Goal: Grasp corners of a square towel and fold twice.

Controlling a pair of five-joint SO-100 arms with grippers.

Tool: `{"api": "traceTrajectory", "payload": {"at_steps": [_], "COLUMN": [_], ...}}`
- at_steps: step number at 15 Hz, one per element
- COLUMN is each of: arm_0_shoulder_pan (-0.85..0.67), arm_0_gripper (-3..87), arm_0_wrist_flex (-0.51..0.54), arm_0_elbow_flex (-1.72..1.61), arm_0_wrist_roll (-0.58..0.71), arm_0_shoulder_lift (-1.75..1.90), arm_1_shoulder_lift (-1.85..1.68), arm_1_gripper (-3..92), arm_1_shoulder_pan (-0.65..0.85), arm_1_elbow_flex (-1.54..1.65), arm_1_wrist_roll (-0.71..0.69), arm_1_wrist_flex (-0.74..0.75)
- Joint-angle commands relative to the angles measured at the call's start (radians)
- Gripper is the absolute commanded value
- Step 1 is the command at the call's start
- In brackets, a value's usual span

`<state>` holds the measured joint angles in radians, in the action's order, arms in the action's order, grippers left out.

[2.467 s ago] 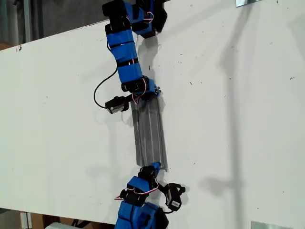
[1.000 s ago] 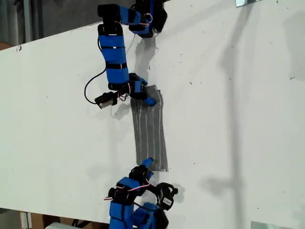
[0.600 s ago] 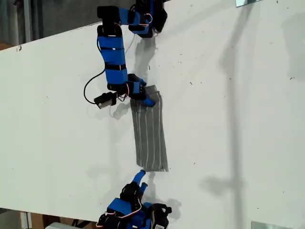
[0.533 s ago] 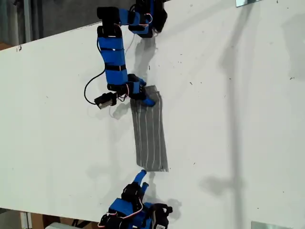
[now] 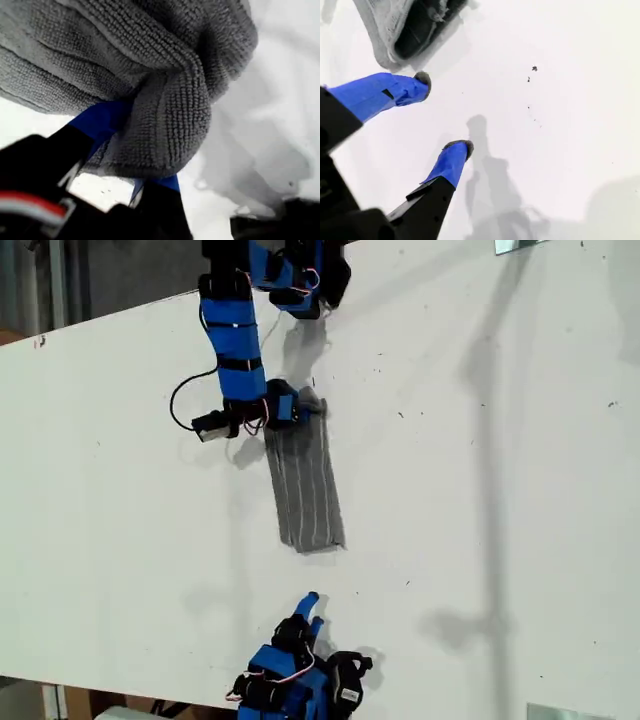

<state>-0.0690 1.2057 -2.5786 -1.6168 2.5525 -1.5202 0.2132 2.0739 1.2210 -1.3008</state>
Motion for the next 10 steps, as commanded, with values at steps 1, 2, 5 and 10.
{"api": "traceTrajectory", "payload": {"at_steps": [1, 2, 5, 10], "arm_0_shoulder_pan": [-0.146, -0.209, -0.359, -0.430], "arm_0_gripper": [22.0, 22.0, 22.0, 21.3], "arm_0_wrist_flex": [-0.040, -0.067, -0.242, -0.318], "arm_0_elbow_flex": [-0.003, -0.003, 0.071, 0.196], "arm_0_wrist_roll": [0.117, 0.176, 0.357, 0.377], "arm_0_shoulder_lift": [-0.055, -0.115, -0.423, -0.676], "arm_1_shoulder_lift": [-0.322, -0.479, -0.902, -0.946], "arm_1_gripper": [-0.2, -0.2, -0.2, -0.2], "arm_1_shoulder_pan": [-0.028, -0.043, -0.146, -0.252], "arm_1_elbow_flex": [0.198, 0.282, 0.327, 0.158], "arm_1_wrist_roll": [0.107, 0.150, 0.296, 0.379], "arm_1_wrist_flex": [-0.041, -0.078, -0.296, -0.399]}}
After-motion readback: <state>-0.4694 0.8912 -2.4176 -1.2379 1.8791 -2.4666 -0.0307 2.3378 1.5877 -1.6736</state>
